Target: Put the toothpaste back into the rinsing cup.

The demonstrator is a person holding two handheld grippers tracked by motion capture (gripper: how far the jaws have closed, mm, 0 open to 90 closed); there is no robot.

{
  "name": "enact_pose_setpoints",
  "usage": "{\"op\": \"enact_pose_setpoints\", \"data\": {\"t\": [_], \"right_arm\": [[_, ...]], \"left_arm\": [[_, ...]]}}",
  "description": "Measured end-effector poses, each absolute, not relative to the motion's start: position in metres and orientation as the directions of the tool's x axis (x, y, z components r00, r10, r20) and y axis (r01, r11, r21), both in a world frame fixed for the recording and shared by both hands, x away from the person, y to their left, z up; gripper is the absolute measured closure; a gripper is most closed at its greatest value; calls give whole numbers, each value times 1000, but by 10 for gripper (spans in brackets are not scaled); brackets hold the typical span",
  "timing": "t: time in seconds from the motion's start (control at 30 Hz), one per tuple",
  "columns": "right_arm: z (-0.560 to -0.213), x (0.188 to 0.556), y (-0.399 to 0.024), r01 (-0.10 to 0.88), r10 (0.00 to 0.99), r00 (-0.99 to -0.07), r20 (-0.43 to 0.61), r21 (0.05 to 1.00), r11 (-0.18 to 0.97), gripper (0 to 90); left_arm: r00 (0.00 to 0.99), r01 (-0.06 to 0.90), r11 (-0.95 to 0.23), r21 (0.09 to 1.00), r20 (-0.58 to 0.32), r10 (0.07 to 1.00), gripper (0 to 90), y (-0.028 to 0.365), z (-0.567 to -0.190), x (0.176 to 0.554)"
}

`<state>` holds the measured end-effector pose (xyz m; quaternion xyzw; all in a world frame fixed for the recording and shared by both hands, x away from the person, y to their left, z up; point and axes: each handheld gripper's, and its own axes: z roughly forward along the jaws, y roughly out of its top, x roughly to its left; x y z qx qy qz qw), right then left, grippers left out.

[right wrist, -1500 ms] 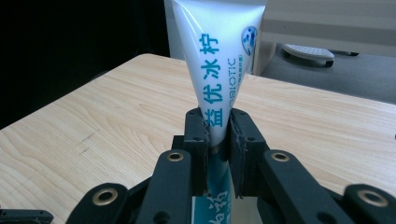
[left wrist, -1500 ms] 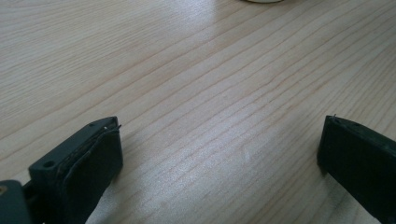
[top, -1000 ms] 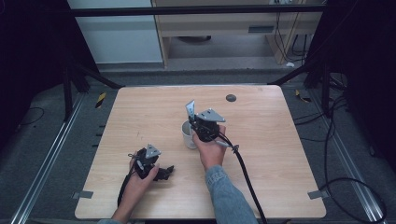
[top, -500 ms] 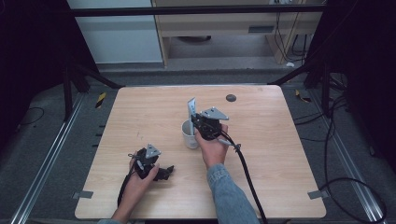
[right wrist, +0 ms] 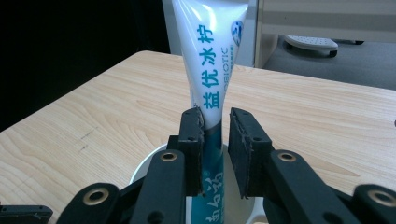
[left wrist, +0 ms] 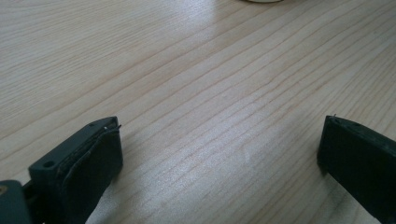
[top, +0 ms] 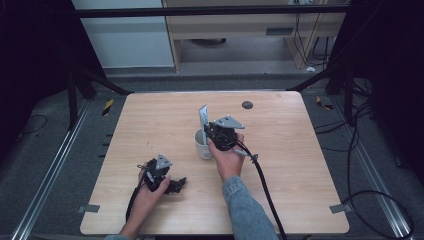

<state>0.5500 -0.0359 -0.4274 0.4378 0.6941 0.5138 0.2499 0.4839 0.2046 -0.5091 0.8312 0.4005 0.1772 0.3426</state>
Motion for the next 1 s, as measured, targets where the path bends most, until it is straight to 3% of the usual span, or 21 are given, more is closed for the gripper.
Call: {"op": "enact_pose_setpoints", "data": {"t": [1.0], "right_arm": [[-425,539,-36,362,856,-515,53,918,161,636]], "left_arm": [[617,545,-445,710,20,787,0,204,-509,484]]}}
